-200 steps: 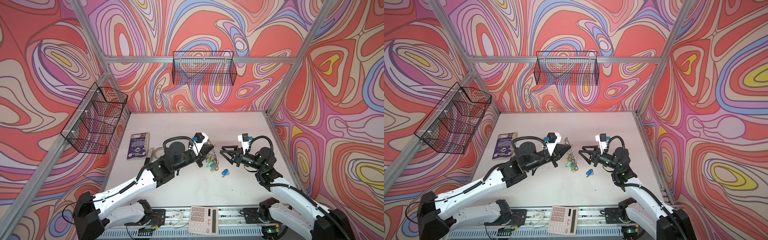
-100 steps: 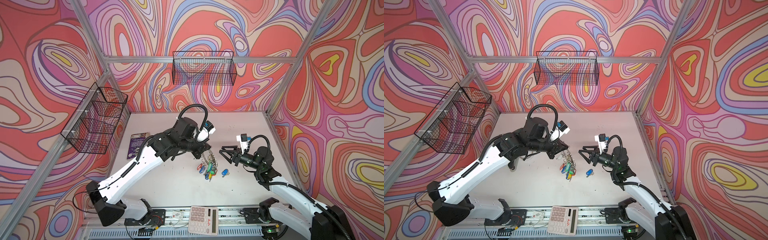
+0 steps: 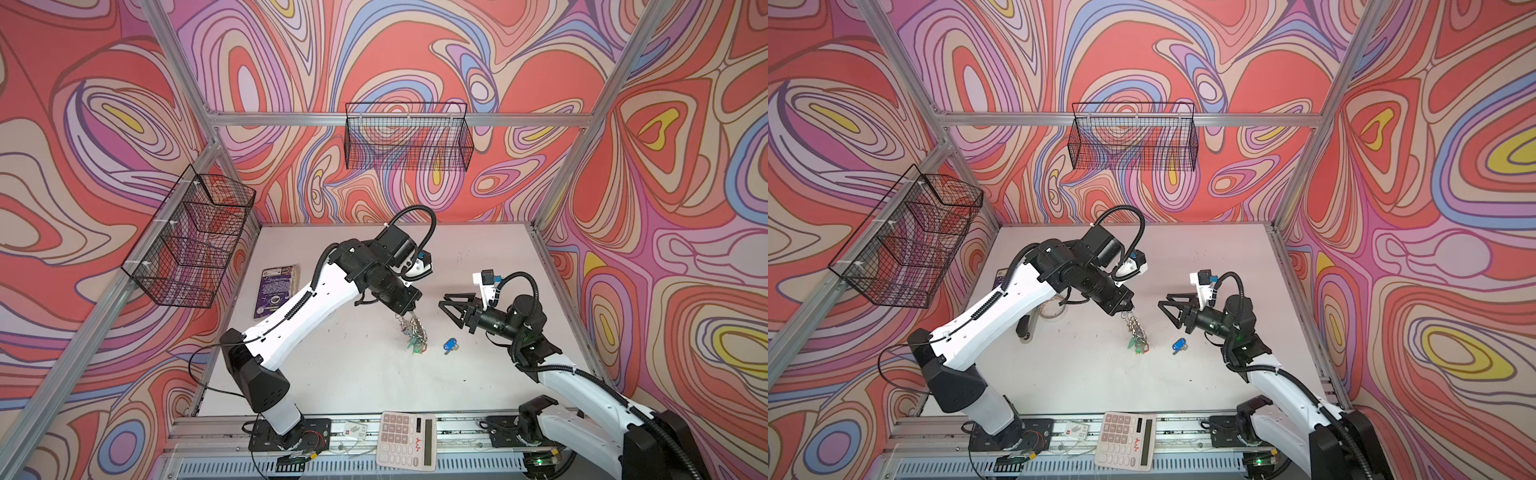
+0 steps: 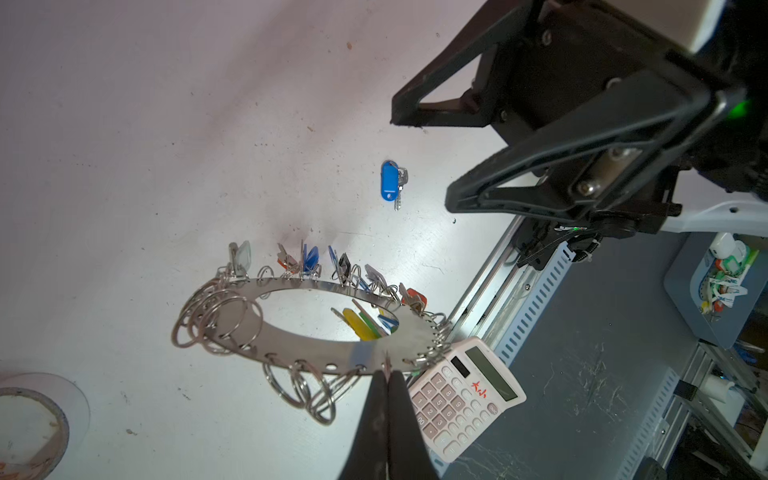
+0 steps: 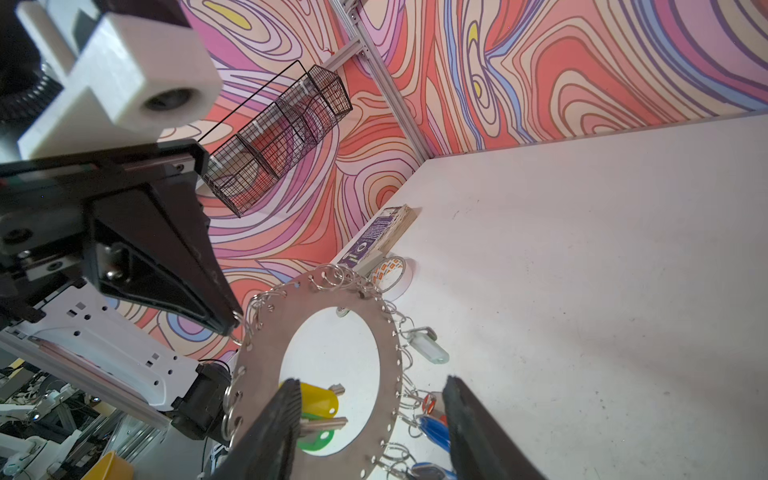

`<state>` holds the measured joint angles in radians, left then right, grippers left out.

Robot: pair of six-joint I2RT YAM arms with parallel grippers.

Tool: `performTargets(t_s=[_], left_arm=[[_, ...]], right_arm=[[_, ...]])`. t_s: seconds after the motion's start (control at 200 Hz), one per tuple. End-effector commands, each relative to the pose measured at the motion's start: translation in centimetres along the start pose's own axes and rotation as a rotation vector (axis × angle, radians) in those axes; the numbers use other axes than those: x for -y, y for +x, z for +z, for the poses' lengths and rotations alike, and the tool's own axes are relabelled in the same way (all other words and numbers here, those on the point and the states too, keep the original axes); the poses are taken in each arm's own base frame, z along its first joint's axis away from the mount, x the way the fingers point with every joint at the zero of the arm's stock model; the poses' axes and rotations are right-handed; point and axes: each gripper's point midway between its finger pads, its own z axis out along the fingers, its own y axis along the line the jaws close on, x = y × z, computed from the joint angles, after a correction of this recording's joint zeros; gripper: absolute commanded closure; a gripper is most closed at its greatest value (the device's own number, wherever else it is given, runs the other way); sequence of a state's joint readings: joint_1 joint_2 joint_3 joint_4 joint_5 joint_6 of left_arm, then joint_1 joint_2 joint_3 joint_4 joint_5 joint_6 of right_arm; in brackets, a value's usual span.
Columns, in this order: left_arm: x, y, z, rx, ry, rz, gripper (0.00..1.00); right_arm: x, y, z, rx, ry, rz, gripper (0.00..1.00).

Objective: Put the keys on the keyring

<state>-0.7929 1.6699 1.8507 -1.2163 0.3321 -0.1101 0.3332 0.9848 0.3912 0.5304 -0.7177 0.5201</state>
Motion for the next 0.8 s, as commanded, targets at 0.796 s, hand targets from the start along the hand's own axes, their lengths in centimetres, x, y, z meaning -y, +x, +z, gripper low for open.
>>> performTargets(t_s=[0.796], left_arm=[[-5.0, -0.6, 2.9, -0.025, -0.062, -0.313, 1.0]], right_arm=[[-4.8, 7.4, 7.2, -0.175, -0.019, -0.056, 0.63]])
